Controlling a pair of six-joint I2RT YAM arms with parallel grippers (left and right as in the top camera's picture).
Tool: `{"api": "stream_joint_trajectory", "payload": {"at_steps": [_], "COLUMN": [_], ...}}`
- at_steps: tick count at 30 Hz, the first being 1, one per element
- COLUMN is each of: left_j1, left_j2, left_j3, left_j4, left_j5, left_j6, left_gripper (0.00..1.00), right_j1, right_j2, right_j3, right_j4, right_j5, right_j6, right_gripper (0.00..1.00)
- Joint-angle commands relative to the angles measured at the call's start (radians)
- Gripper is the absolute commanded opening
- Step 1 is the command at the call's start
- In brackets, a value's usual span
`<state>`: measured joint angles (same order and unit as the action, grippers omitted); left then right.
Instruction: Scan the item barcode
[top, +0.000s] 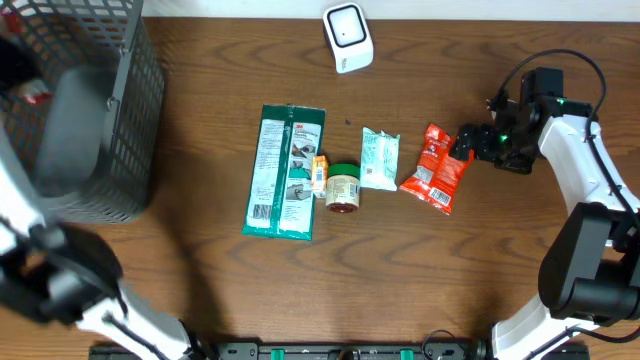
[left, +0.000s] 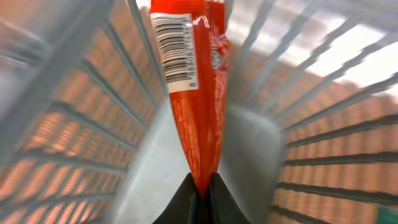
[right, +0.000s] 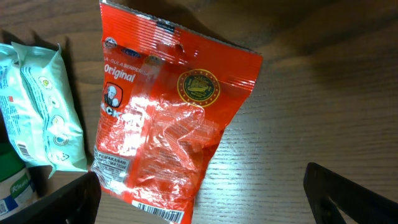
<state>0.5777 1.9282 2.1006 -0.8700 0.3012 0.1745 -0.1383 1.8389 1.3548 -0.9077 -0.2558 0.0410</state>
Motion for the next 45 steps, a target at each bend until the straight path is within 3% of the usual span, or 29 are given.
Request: {"api": "stream_joint_trajectory", "payload": {"at_steps": [1,3,10,16,24,38,41,45], "left_j1": [-0.014,-0.039,-0.174,-0.355,-0.607,-0.800,-0.836,-0.904], "left_j2": [-0.144,-0.226,-0.321,-0.317,-0.314,-0.314,-0.314,-0.314], "left_j3": [0.010,0.010,0.010,-0.027,-0.187,-0.364,-0.369,-0.369], "left_j4": [-0.064,-0.140,-0.333,-0.445,-0.385,-0.217,-0.201,-0.201], "left_j5": [-0.002,0.020,0.214,0.224,0.222,0.222,0.223,0.223], "left_j6": [-0.149,-0.201,-0.202,-0.167,-0.150,-0.148,-0.063,0.136], "left_gripper": [0.07,0.07,0.07,0.08,0.07,0.07,0.07,0.07], "right_j1": [-0.002,-0.002,-0.002,-0.002,-0.002,-0.002,-0.002,-0.010], "right_j2": [-0.008,-0.008,-0.008,-0.008,-0.008,-0.008,-0.008,-0.008], "right_j3": [0.009,0.009,0.009,0.009,0.009,0.009,0.009,0.019], "right_j4": [-0.002,-0.002,-0.002,-0.002,-0.001,-0.001,-0.034,-0.035], "right_j5": [0.000,0.000,0.000,0.000,0.000,-0.006,-0.089,-0.224], "right_j6": [-0.004,-0.004,-0.004,-0.004,-0.004,-0.002,0.035,0.036], "right_gripper": [0.99,0.99,0.99,0.99,0.99,0.99,0.99,0.99]}}
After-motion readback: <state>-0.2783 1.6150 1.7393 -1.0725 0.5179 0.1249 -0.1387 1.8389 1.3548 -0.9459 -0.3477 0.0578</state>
